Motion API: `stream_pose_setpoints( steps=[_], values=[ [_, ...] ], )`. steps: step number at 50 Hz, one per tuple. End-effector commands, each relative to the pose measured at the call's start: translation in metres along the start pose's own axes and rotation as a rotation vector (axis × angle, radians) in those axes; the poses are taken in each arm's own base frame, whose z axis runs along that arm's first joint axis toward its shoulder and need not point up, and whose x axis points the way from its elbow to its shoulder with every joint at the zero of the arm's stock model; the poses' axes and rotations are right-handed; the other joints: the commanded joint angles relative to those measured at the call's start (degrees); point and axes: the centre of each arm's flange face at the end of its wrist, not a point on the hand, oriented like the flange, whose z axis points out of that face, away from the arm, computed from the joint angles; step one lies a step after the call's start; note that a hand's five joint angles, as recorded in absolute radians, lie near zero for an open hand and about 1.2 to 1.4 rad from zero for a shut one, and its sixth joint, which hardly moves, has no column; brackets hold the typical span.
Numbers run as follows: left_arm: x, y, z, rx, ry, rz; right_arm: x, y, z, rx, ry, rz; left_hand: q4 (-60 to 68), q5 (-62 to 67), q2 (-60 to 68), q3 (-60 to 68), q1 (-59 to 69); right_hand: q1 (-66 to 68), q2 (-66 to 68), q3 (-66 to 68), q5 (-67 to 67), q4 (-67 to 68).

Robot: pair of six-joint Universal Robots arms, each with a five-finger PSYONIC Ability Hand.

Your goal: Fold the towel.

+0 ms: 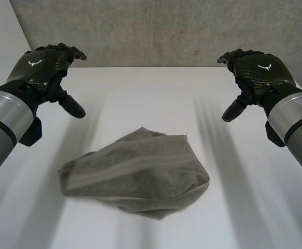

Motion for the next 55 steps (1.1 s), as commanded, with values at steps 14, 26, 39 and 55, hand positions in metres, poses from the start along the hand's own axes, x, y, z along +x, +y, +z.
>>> stream_pose_setpoints(
  steps=[14, 26, 39, 55],
  values=[
    [0.000, 0.006, 0.001, -0.018, 0.001, -0.013, 0.001, 0.000, -0.002, -0.013, 0.010, -0.003, -3.8, -2.3, -3.2, -3.3, -6.1, -3.4, -4.6, -3.0, -3.5, -4.4],
    [-0.004, 0.021, -0.003, -0.030, -0.004, -0.006, -0.043, 0.009, -0.020, -0.052, -0.227, -0.044, -3.8, -2.3, -3.2, -3.3, -6.1, -3.4, -4.6, -3.0, -3.5, -4.4],
    [-0.034, 0.061, -0.007, -0.059, -0.073, -0.009, -0.139, 0.087, -0.015, -0.226, -0.582, -0.157, -3.8, -2.3, -3.2, -3.3, -6.1, -3.2, -4.4, -3.0, -3.3, -4.4],
    [-0.038, 0.072, -0.006, -0.071, -0.009, -0.027, -0.173, 0.136, 0.019, -0.184, -0.563, -0.191, -3.8, -2.3, -3.2, -3.3, -6.1, 52.9, 51.7, -3.0, 52.7, -4.4]
  ],
)
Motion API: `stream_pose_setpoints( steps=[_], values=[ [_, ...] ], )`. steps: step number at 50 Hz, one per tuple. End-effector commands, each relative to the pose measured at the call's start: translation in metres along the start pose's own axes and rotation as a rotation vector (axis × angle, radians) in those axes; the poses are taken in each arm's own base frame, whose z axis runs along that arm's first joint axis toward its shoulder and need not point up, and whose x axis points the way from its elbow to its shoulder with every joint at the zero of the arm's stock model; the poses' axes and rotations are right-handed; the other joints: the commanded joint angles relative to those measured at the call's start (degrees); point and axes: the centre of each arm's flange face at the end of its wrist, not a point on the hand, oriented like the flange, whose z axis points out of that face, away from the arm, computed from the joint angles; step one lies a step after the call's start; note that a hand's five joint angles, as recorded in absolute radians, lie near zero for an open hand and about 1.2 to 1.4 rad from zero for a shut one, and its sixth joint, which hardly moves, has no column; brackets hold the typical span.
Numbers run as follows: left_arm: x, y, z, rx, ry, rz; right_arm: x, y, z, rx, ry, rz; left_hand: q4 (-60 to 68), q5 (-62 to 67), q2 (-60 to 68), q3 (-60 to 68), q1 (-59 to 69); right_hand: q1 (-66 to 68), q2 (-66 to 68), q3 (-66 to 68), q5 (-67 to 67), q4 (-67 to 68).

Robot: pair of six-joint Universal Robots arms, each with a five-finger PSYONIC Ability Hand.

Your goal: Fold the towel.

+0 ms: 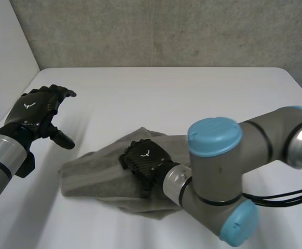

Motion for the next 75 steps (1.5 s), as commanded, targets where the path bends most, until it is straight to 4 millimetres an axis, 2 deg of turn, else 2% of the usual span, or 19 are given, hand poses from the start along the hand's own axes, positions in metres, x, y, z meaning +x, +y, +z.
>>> stream_pose_setpoints(
  steps=[1, 2, 9, 13, 14, 16, 17, 19, 20, 22, 27, 28, 30, 36, 45, 54, 61, 68, 75],
  values=[
    [0.002, -0.002, 0.000, 0.010, 0.011, 0.001, 0.006, 0.003, 0.020, 0.057, 0.063, -0.020, -3.8, -2.3, -3.2, -3.3, -6.1, 30.3, 29.7, -3.0, 30.2, -4.4],
    [0.002, -0.001, 0.000, 0.007, 0.011, 0.000, 0.008, 0.000, 0.021, 0.078, 0.069, -0.025, -3.8, -2.3, -3.2, -3.3, -6.1, 43.7, 43.2, -3.0, 43.6, -4.4],
    [0.002, -0.001, 0.000, 0.007, 0.013, 0.000, 0.034, -0.037, 0.017, 0.234, 0.169, -0.036, -3.8, -2.5, -3.4, -3.3, -6.2, 43.8, 43.3, -3.0, 43.7, -4.4],
    [0.003, 0.000, 0.000, 0.007, 0.014, 0.001, 0.097, -0.050, 0.011, 0.271, 0.401, -0.019, -3.8, -2.5, -3.4, -3.3, -6.2, 43.8, 43.3, -3.0, 43.7, -4.4],
    [0.004, 0.000, 0.000, 0.007, 0.018, 0.001, 0.097, -0.050, 0.011, 0.271, 0.401, -0.019, -3.8, -2.3, -3.2, -3.3, -6.1, 43.8, 43.3, -3.0, 43.7, -4.4],
    [0.005, 0.000, 0.000, 0.006, 0.021, 0.001, 0.139, -0.047, 0.004, 0.250, 0.541, -0.009, -3.8, -2.5, -3.4, -3.3, -6.2, 43.8, 43.3, -3.0, 43.7, -4.4],
    [0.006, 0.000, -0.001, 0.007, 0.024, 0.001, 0.139, -0.047, 0.004, 0.250, 0.541, -0.009, -3.8, -2.5, -3.4, -3.3, -6.2, 43.8, 43.3, -3.0, 43.7, -4.4],
    [0.007, 0.000, -0.001, 0.007, 0.027, 0.002, 0.174, -0.037, -0.002, 0.206, 0.641, -0.032, -3.8, -2.5, -3.4, -3.3, -6.2, 43.8, 43.3, -3.0, 43.7, -4.4],
    [0.007, 0.000, -0.002, 0.004, 0.028, 0.001, 0.174, -0.036, -0.002, 0.206, 0.642, -0.032, -3.8, -2.5, -3.4, -3.3, -6.2, 43.8, 43.3, -3.0, 43.7, -4.4],
    [0.008, 0.002, -0.003, 0.001, 0.030, 0.002, 0.204, -0.024, -0.010, 0.155, 0.718, -0.066, -3.8, -2.5, -3.4, -3.3, -6.2, 43.8, 43.3, -3.0, 43.7, -4.4],
    [0.015, 0.003, -0.005, -0.002, 0.056, 0.006, 0.222, -0.001, -0.014, 0.078, 0.750, -0.056, -3.8, -2.5, -3.4, -3.3, -6.2, 43.8, 43.3, -3.0, 43.7, -4.4],
    [0.020, 0.003, -0.007, -0.002, 0.074, 0.009, 0.222, -0.001, -0.014, 0.077, 0.750, -0.056, -3.8, -2.5, -3.4, -3.3, -6.2, 43.8, 43.3, -3.0, 43.7, -4.4],
    [0.025, 0.004, -0.008, -0.004, 0.094, 0.010, 0.216, 0.010, -0.016, 0.020, 0.729, -0.032, -3.8, -2.5, -3.4, -3.3, -6.2, -26.2, -26.7, -3.0, -26.3, -4.4],
    [0.047, 0.013, -0.019, -0.035, 0.186, 0.015, 0.202, 0.015, -0.027, -0.019, 0.698, 0.006, -3.8, -1.6, -2.5, -3.3, -5.4, -26.2, -26.7, -3.0, -26.3, -4.4],
    [0.075, 0.028, -0.037, -0.082, 0.314, 0.025, 0.167, 0.002, -0.073, -0.017, 0.667, 0.039, -3.8, -0.8, -1.7, -3.3, -4.5, -26.2, -26.7, -3.0, -26.3, -4.4],
    [0.077, 0.050, -0.026, -0.139, 0.325, 0.098, 0.122, 0.023, -0.099, -0.061, 0.498, 0.085, -3.8, -0.8, -1.7, -3.3, -4.5, -26.2, -26.7, -3.0, -26.3, -4.4],
    [0.074, 0.077, -0.003, -0.216, 0.303, 0.191, 0.112, 0.036, -0.099, -0.101, 0.448, 0.236, -3.8, 0.2, -0.7, -3.3, -3.5, -26.2, -26.7, -3.0, -26.3, -4.4],
    [0.068, 0.090, 0.004, -0.266, 0.233, 0.223, 0.108, 0.060, -0.079, -0.143, 0.395, 0.376, -3.8, 3.7, 2.8, -3.3, 0.0, -25.9, -26.4, -3.0, -26.0, -4.4],
    [0.068, 0.094, 0.007, -0.277, 0.230, 0.222, 0.122, 0.066, -0.052, -0.072, 0.390, 0.427, -3.8, 20.7, 19.8, -3.3, 17.0, 0.3, -0.2, -3.0, 0.2, -4.4]
  ],
)
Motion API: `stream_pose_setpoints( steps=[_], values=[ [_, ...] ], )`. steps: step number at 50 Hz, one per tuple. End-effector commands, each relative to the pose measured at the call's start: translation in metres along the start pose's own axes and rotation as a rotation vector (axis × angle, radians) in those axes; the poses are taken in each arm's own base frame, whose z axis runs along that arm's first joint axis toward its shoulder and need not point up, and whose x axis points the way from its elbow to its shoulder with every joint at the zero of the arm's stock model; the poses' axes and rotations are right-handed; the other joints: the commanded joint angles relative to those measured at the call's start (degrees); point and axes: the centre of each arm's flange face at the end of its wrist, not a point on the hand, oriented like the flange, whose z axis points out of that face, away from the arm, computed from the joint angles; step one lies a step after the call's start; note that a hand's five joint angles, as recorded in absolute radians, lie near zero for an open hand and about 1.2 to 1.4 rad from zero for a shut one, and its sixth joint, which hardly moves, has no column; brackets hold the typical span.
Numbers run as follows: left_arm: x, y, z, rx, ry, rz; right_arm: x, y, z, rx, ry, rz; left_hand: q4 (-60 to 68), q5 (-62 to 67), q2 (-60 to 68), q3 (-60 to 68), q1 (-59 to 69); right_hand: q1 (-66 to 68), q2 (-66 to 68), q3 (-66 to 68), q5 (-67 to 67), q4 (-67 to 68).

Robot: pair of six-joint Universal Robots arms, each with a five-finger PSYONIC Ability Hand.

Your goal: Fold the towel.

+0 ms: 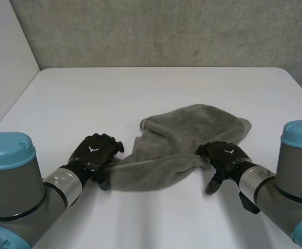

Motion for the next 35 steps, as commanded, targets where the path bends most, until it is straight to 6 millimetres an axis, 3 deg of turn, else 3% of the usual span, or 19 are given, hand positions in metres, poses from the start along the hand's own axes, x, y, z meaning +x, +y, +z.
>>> stream_pose_setpoints(
  steps=[1, 4, 6, 7, 8, 12, 18, 22, 25, 26, 27, 28, 35],
  values=[
    [-0.001, 0.003, 0.003, -0.013, -0.008, -0.004, 0.003, 0.000, 0.027, 0.047, -0.018, 0.059, -3.8, 10.9, 10.9, -3.3, 11.8, 15.6, 15.7, -3.0, 15.6, -4.4],
    [0.001, 0.005, 0.004, -0.029, -0.003, -0.004, 0.002, -0.006, 0.034, 0.072, -0.024, 0.080, -3.8, 16.3, 16.3, -3.3, 17.1, 23.5, 23.6, -3.0, 23.5, -4.4],
    [0.001, 0.006, 0.005, -0.038, 0.000, -0.006, -0.001, -0.008, 0.038, 0.082, -0.035, 0.078, -3.8, 23.0, 23.1, -3.3, 23.9, 45.9, 46.0, -3.0, 45.9, -4.4],
    [0.001, 0.007, 0.005, -0.045, 0.002, -0.007, -0.001, -0.008, 0.038, 0.082, -0.035, 0.078, -3.8, 29.9, 29.9, -3.3, 30.7, 46.0, 46.2, -3.0, 46.0, -4.4],
    [0.001, 0.008, 0.005, -0.053, 0.003, -0.007, -0.002, -0.009, 0.038, 0.086, -0.035, 0.077, -3.8, 37.3, 37.3, -3.3, 38.1, 57.2, 57.3, -3.0, 57.2, -4.4],
    [0.002, 0.008, 0.003, -0.063, 0.007, -0.010, -0.002, -0.011, 0.037, 0.092, -0.039, 0.075, -3.8, 47.4, 47.4, -3.3, 48.2, 59.1, 59.2, -3.0, 59.1, -4.4],
    [0.005, 0.012, -0.006, -0.120, 0.024, -0.022, -0.007, -0.017, 0.021, 0.100, -0.094, 0.049, -3.8, 57.0, 57.0, -3.3, 57.8, 59.1, 59.2, -3.0, 59.1, -4.4],
    [0.005, 0.011, -0.010, -0.137, 0.030, -0.029, -0.010, -0.022, 0.006, 0.104, -0.143, -0.009, -3.8, 57.0, 57.0, -3.3, 57.8, 59.1, 59.2, -3.0, 59.1, -4.4],
    [0.005, 0.011, -0.011, -0.139, 0.030, -0.029, -0.005, -0.026, 0.001, 0.097, -0.140, -0.034, -3.8, 47.4, 47.4, -3.3, 48.3, 59.1, 59.2, -3.0, 59.1, -4.4],
    [0.005, 0.011, -0.010, -0.139, 0.029, -0.028, -0.005, -0.026, 0.001, 0.097, -0.140, -0.034, -3.8, 31.1, 31.1, -3.3, 31.9, 59.1, 59.2, -3.0, 59.1, -4.4],
    [0.005, 0.011, -0.010, -0.139, 0.029, -0.028, -0.004, -0.025, 0.000, 0.085, -0.136, -0.042, -3.8, 30.9, 31.0, -3.3, 31.8, 59.1, 59.2, -3.0, 59.1, -4.4],
    [0.004, 0.012, -0.009, -0.143, 0.027, -0.028, -0.004, -0.025, 0.000, 0.085, -0.136, -0.043, -3.8, 14.3, 14.3, -3.3, 15.1, 59.1, 59.2, -3.0, 59.1, -4.4],
    [0.006, 0.017, -0.011, -0.165, 0.030, -0.032, 0.000, -0.021, 0.001, 0.058, -0.129, -0.050, -3.8, 12.6, 12.6, -3.3, 13.4, 59.1, 59.2, -3.0, 59.1, -4.4]
  ],
)
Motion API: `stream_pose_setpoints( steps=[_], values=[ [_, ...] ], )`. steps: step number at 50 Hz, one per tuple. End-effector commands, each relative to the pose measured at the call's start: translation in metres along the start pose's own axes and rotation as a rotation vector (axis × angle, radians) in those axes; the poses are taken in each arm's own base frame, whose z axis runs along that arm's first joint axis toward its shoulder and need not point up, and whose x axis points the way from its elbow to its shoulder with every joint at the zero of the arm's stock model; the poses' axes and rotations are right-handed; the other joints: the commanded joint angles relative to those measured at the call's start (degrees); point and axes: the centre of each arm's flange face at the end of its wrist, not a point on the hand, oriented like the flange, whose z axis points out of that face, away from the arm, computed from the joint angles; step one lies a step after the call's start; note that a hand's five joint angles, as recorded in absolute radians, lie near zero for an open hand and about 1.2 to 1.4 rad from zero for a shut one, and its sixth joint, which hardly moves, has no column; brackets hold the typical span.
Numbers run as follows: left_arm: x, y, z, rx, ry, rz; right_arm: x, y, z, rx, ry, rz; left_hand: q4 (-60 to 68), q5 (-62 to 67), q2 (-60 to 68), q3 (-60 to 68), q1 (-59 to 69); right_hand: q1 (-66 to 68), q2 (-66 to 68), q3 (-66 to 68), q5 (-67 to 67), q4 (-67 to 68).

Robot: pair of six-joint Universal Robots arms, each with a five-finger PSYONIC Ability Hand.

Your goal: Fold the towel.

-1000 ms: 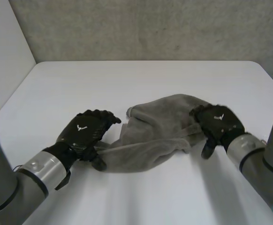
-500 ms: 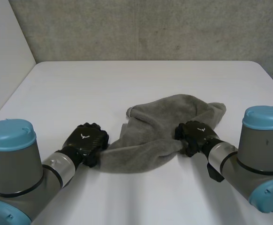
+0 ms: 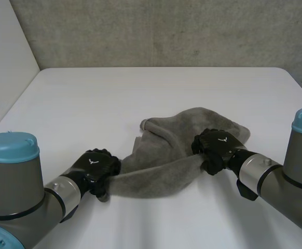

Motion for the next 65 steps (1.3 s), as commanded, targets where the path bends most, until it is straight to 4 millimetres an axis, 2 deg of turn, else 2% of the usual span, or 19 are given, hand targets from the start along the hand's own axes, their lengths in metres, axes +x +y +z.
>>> stream_pose_setpoints(
  steps=[1, 11, 19, 25, 28, 31, 32, 33, 34, 35, 36, 37, 38, 39, 40, 44, 50, 52, 65],
  values=[
    [0.001, 0.004, 0.000, -0.017, 0.001, -0.002, 0.004, 0.005, 0.001, -0.026, 0.010, 0.001, -3.8, -1.3, -3.5, -3.3, -2.3, 3.8, 8.3, -3.0, 2.9, -4.4],
    [0.001, 0.007, -0.001, -0.020, -0.001, -0.004, 0.004, 0.008, 0.000, -0.035, 0.005, 0.006, -3.8, 1.4, -0.8, -3.3, 0.4, 3.8, 8.3, -3.0, 2.9, -4.4],
    [0.000, 0.010, 0.010, -0.012, 0.001, -0.002, 0.004, 0.007, 0.000, -0.033, 0.001, 0.000, -3.8, 43.1, 40.9, -3.3, 42.1, 3.8, 8.3, -3.0, 2.9, -4.4],
    [-0.006, -0.013, 0.017, 0.073, -0.017, 0.019, 0.004, -0.010, 0.003, -0.055, -0.010, -0.150, -3.8, 43.1, 40.9, -3.3, 42.1, 3.8, 8.3, -3.0, 2.9, -4.4],
    [-0.015, -0.045, 0.025, 0.171, -0.042, 0.057, 0.005, -0.017, 0.007, -0.075, -0.021, -0.211, -3.8, 43.1, 40.9, -3.3, 42.1, 3.8, 8.3, -3.0, 2.9, -4.4],
    [-0.026, -0.090, 0.031, 0.303, -0.081, 0.121, 0.008, -0.053, 0.012, -0.037, -0.012, -0.338, -3.8, 43.1, 40.9, -3.3, 42.1, 3.8, 8.3, -3.0, 2.9, -4.4],
    [-0.032, -0.118, 0.029, 0.381, -0.110, 0.144, 0.009, -0.080, 0.013, 0.026, 0.007, -0.380, -3.8, 43.1, 40.9, -3.3, 42.1, 3.8, 8.3, -3.0, 2.9, -4.4],
    [-0.032, -0.119, 0.029, 0.382, -0.111, 0.144, 0.013, -0.112, 0.012, 0.122, 0.041, -0.407, -3.8, 43.1, 40.9, -3.3, 42.1, 3.8, 8.3, -3.0, 2.9, -4.4],
    [-0.038, -0.146, 0.024, 0.457, -0.140, 0.157, 0.013, -0.112, 0.012, 0.123, 0.042, -0.407, -3.8, 43.1, 40.9, -3.3, 42.1, 3.8, 8.3, -3.0, 2.9, -4.4],
    [-0.044, -0.174, 0.014, 0.534, -0.180, 0.163, 0.015, -0.144, 0.007, 0.228, 0.082, -0.429, -3.8, 43.1, 40.9, -3.3, 42.1, 3.8, 8.3, -3.0, 2.9, -4.4],
    [-0.045, -0.174, 0.014, 0.534, -0.181, 0.163, 0.017, -0.177, -0.002, 0.350, 0.130, -0.454, -3.8, 43.1, 40.9, -3.3, 42.1, 3.8, 8.3, -3.0, 2.9, -4.4],
    [-0.051, -0.203, -0.001, 0.622, -0.227, 0.167, 0.017, -0.178, -0.002, 0.352, 0.130, -0.454, -3.8, 43.1, 40.9, -3.3, 42.1, 3.8, 8.3, -3.0, 2.9, -4.4],
    [-0.051, -0.203, -0.001, 0.622, -0.227, 0.167, 0.016, -0.211, -0.018, 0.491, 0.176, -0.477, -3.8, 43.1, 40.9, -3.3, 42.1, 3.8, 8.3, -3.0, 2.9, -4.4],
    [-0.055, -0.229, -0.023, 0.709, -0.272, 0.165, 0.016, -0.211, -0.019, 0.492, 0.176, -0.477, -3.8, 43.1, 40.9, -3.3, 42.1, 3.8, 8.3, -3.0, 2.9, -4.4],
    [-0.057, -0.249, -0.043, 0.784, -0.307, 0.151, 0.013, -0.239, -0.037, 0.633, 0.216, -0.499, -3.8, 43.1, 40.9, -3.3, 42.1, 3.8, 8.3, -3.0, 2.9, -4.4],
    [-0.056, -0.268, -0.073, 0.880, -0.317, 0.113, 0.002, -0.271, -0.075, 0.901, 0.254, -0.496, -3.8, 43.1, 40.9, -3.3, 42.1, 3.8, 8.3, -3.0, 2.9, -4.4],
    [-0.053, -0.258, -0.101, 0.920, -0.294, 0.045, -0.008, -0.243, -0.075, 0.831, 0.180, -0.475, -3.8, 43.1, 40.9, -3.3, 42.1, 3.8, 8.3, -3.0, 2.9, -4.4],
    [-0.051, -0.249, -0.100, 0.900, -0.287, 0.041, -0.012, -0.213, -0.065, 0.719, 0.119, -0.453, -3.8, 43.1, 40.9, -3.3, 42.1, 3.8, 8.3, -3.0, 2.9, -4.4],
    [-0.039, -0.131, -0.055, 0.570, -0.177, 0.011, -0.010, -0.088, -0.036, 0.221, 0.039, -0.417, -3.8, 43.1, 40.9, -3.3, 42.1, 3.8, 8.3, -3.0, 2.9, -4.4]
  ],
)
